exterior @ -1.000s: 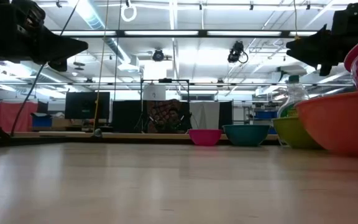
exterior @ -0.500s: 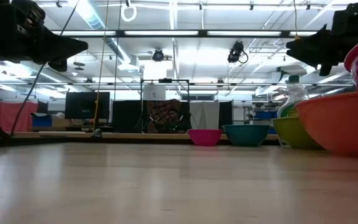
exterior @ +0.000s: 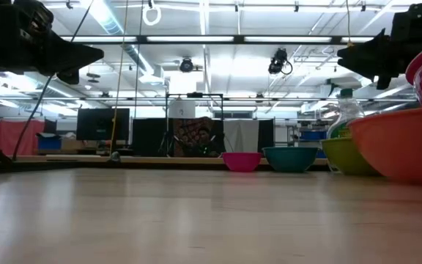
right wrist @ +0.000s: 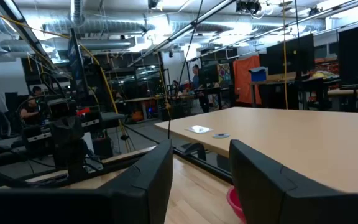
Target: Nest bowls inside each other
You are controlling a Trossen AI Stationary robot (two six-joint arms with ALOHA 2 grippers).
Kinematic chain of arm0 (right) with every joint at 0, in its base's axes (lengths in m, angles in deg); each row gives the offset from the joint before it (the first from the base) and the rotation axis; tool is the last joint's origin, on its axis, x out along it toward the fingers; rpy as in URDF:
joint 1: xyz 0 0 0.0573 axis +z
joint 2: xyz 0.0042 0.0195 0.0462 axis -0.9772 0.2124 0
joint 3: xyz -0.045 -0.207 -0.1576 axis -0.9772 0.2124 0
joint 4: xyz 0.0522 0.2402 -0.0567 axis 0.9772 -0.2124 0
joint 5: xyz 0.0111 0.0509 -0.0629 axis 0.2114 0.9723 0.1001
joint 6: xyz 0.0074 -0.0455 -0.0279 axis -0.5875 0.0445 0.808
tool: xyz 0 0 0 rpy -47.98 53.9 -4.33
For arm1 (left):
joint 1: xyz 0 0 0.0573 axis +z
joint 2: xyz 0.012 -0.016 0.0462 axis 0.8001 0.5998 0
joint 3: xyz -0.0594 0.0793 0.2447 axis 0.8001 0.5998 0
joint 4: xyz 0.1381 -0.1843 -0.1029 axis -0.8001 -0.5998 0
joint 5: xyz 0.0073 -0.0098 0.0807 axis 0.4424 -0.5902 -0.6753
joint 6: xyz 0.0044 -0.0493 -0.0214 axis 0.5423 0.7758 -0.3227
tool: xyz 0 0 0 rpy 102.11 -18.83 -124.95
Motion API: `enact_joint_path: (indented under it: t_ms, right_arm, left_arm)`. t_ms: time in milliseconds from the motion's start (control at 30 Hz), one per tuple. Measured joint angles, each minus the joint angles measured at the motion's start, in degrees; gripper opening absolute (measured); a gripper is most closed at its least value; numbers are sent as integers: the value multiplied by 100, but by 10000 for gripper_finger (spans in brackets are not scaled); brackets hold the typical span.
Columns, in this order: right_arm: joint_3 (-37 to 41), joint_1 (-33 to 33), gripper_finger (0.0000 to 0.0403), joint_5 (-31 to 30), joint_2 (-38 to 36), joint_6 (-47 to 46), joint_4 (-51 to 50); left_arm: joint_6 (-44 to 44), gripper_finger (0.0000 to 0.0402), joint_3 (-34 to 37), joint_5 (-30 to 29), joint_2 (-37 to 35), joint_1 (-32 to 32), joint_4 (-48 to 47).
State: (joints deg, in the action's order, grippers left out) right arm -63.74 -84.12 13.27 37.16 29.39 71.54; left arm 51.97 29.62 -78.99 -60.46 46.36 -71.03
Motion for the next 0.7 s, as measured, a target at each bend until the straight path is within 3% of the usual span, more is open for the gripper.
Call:
enact_joint_path:
  t_ms: [167,400,700]
  right_arm:
    - [-1,1,165,-1,0,0,0]
    - [-1,0,165,-1,0,0,0]
    - [0,0,165,0,0,0,210]
  left_arm:
    - [31,7,-1,2,0,0,50]
    - [1383,7,-1,2,-1,2,906]
    - [1383,7,-2,2,-2,22,1255]
